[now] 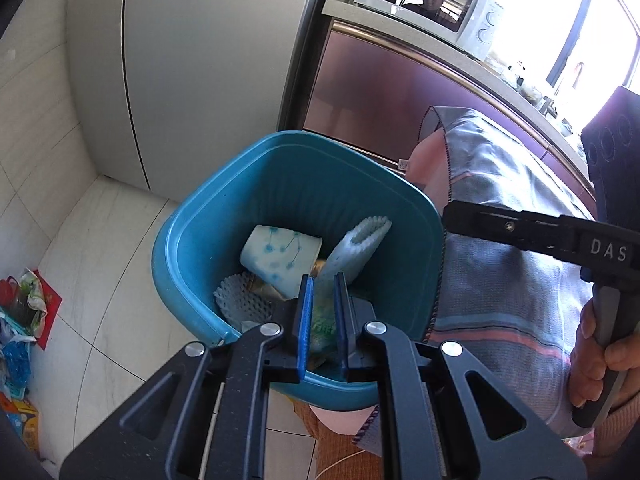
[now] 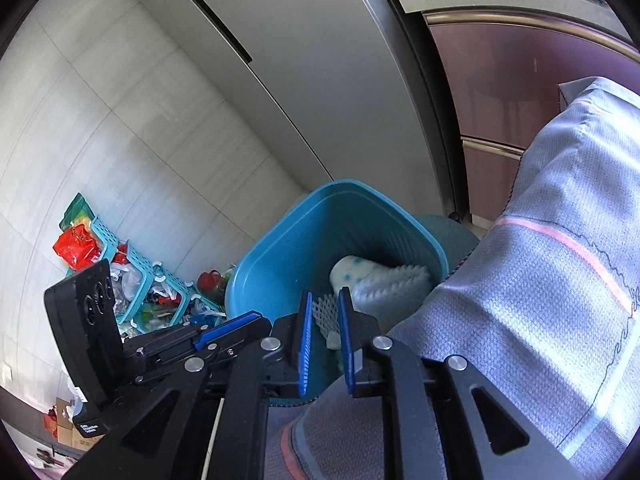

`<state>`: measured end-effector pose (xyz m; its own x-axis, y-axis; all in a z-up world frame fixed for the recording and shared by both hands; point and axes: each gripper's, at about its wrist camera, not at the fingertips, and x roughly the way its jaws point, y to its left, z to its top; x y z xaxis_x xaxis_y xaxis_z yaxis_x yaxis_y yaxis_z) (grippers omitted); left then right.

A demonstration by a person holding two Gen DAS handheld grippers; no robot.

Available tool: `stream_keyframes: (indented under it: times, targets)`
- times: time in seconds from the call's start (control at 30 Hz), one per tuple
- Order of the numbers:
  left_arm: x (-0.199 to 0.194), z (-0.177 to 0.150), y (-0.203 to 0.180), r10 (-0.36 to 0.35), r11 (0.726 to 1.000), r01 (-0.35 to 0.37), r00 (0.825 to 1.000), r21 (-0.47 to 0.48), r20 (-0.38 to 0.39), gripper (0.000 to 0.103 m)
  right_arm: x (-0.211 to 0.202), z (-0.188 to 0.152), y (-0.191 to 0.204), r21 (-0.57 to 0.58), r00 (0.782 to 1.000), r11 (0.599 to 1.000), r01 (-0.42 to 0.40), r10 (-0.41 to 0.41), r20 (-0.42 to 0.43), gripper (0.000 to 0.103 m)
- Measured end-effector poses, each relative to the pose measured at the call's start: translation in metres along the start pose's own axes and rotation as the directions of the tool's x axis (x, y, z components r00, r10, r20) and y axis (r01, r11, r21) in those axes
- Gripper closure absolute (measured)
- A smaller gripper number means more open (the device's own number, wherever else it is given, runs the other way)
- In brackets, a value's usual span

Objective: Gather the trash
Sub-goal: 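Open both tools to drop the peel and wrapper into the bin, then move both tools back over the remaining orange peels and wrapper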

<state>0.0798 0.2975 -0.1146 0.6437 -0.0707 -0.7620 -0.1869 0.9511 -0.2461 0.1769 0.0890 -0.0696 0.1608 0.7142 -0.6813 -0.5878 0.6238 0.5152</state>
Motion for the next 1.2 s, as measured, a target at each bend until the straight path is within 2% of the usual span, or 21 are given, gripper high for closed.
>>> stream_keyframes:
  times: [0.13, 0.2, 0.3, 0.37, 0.43, 0.53, 0.63, 0.77, 0.93, 1.2]
  targets:
    - [-0.002, 0.001, 0.001, -0.006, 1.000, 0.006, 1.000, -0.009, 0.011, 0.092, -0.004, -0.001, -0.003, 0.004, 1.000, 1.000, -0.007, 0.007, 0.005, 0.086]
    - [-0.006, 0.001, -0.001, -0.008, 1.000, 0.009, 1.000, -0.008, 0.024, 0.088, -0.008, -0.003, -0.005, 0.004, 1.000, 1.000, -0.010, 0.010, 0.009, 0.084]
    - [-0.016, 0.001, -0.007, -0.023, 1.000, 0.023, 0.998, -0.002, 0.050, 0.076, -0.020, -0.009, -0.007, -0.008, 1.000, 1.000, -0.009, 0.009, 0.029, 0.080]
    - [-0.023, 0.002, -0.013, -0.044, 0.999, 0.043, 0.996, 0.008, 0.073, 0.069, -0.032, -0.013, -0.008, -0.022, 0.999, 1.000, -0.006, 0.007, 0.046, 0.077]
    - [-0.030, 0.002, -0.022, -0.072, 0.997, 0.069, 0.993, 0.030, 0.094, 0.065, -0.047, -0.018, -0.011, -0.031, 0.998, 0.999, 0.005, -0.002, 0.067, 0.071]
    - [-0.040, 0.004, -0.039, -0.112, 0.992, 0.104, 0.986, 0.069, 0.123, 0.057, -0.073, -0.026, -0.019, -0.040, 0.994, 0.999, 0.027, -0.022, 0.110, 0.068]
    - [-0.046, 0.004, -0.062, -0.162, 0.983, 0.148, 0.977, 0.110, 0.136, 0.054, -0.101, -0.036, -0.028, -0.031, 0.987, 0.998, 0.047, -0.042, 0.156, 0.063]
    - [-0.050, 0.003, -0.095, -0.228, 0.964, 0.203, 0.964, 0.170, 0.138, 0.042, -0.138, -0.054, -0.050, 0.010, 0.974, 0.996, 0.085, -0.085, 0.211, 0.061]
    - [-0.047, -0.004, -0.138, -0.302, 0.933, 0.272, 0.948, 0.237, 0.102, 0.039, -0.176, -0.078, -0.084, 0.096, 0.952, 0.985, 0.142, -0.163, 0.258, 0.061]
    - [-0.035, -0.017, -0.203, -0.379, 0.881, 0.352, 0.925, 0.315, 0.024, 0.039, -0.237, -0.119, -0.134, 0.238, 0.899, 0.945, 0.226, -0.296, 0.323, 0.061]
